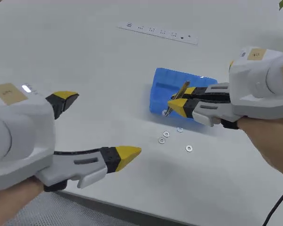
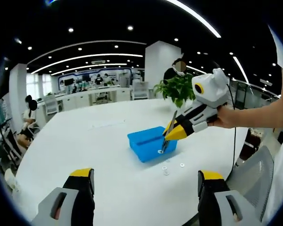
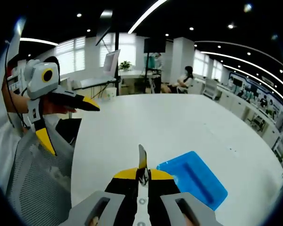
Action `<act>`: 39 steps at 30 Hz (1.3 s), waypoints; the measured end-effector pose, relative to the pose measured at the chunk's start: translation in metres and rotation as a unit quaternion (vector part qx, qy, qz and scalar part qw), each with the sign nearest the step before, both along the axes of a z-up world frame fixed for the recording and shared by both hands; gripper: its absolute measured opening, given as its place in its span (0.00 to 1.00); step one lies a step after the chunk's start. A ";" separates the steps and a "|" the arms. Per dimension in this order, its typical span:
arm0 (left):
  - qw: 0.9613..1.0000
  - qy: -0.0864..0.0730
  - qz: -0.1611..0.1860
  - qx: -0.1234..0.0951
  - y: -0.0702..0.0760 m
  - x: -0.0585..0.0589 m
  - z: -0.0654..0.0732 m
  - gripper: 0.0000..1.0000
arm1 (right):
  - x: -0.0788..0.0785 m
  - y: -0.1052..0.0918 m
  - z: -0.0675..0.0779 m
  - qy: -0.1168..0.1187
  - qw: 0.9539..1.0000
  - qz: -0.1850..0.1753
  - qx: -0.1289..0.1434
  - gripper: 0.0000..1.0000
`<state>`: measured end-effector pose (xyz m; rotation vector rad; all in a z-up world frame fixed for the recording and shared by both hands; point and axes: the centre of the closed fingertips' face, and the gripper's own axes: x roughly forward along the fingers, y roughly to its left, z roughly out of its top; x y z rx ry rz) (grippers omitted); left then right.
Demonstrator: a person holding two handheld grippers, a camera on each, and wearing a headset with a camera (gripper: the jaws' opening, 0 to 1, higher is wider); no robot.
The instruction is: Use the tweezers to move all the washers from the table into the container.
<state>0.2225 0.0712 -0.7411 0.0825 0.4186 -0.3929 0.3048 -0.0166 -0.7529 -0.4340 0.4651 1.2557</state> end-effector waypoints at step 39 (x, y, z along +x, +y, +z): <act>0.999 -0.023 0.013 0.043 0.015 -0.005 -0.024 0.99 | 0.079 0.019 -0.052 0.012 0.995 -0.097 -0.011 0.03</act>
